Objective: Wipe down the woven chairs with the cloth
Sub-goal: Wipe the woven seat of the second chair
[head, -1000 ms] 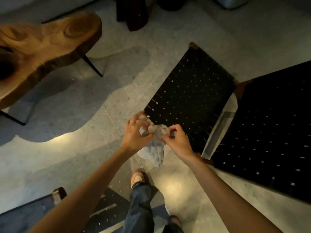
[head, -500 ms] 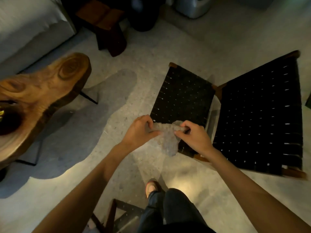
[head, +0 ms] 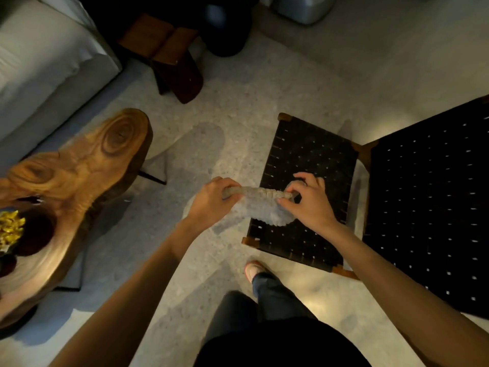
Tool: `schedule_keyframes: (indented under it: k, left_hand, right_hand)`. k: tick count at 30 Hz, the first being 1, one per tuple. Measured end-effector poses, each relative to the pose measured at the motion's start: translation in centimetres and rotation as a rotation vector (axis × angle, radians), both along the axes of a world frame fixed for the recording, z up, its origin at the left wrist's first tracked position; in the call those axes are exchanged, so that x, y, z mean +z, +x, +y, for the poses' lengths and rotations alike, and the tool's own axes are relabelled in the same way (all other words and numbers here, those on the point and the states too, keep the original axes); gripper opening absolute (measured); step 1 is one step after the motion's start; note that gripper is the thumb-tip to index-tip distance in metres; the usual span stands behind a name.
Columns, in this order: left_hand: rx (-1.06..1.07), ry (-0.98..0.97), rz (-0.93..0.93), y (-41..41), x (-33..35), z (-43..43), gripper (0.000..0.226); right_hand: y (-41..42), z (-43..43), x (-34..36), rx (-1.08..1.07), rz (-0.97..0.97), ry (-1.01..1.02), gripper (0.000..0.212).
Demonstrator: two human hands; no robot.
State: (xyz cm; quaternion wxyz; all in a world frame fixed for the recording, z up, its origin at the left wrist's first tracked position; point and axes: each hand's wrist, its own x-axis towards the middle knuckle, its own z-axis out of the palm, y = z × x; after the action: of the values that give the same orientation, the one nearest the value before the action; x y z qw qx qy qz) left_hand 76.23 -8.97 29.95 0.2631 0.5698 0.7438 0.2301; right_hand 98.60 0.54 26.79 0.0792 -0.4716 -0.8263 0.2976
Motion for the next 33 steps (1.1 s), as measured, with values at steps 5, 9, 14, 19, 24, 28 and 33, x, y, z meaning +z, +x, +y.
schedule_keyframes:
  k: [5,9,14,19,24,28,33]
  left_hand:
    - [0.074,0.005,0.005,-5.2,0.4,2.5,0.015]
    - [0.109,0.018,-0.022,-10.7,-0.3,5.0,0.015]
    - [0.000,-0.073,-0.142,-18.2,-2.2,9.3,0.023]
    - [-0.128,-0.144,-0.326,-24.0,-2.5,12.4,0.012]
    - [-0.153,-0.314,-0.624,-26.5,-2.2,15.3,0.022]
    - [-0.162,-0.475,-0.738,-26.5,-2.4,18.1,0.027]
    - [-0.212,-0.542,-0.650,-24.7,-4.5,23.2,0.018]
  right_hand:
    - [-5.7,2.2,2.3,0.035,0.060,-0.002,0.021]
    - [-11.6,3.4,2.2,-0.018,0.111,-0.085,0.016]
    - [-20.3,3.6,0.3,-0.310,0.346,-0.206,0.007]
    - [-28.4,3.0,0.1,-0.649,0.515,-0.303,0.012]
    - [-32.6,3.5,1.5,-0.832,0.618,-0.430,0.023]
    - [-33.7,4.6,1.9,-0.886,0.630,-0.467,0.030]
    - [-33.3,7.7,0.8,-0.925,0.559,-0.446,0.030]
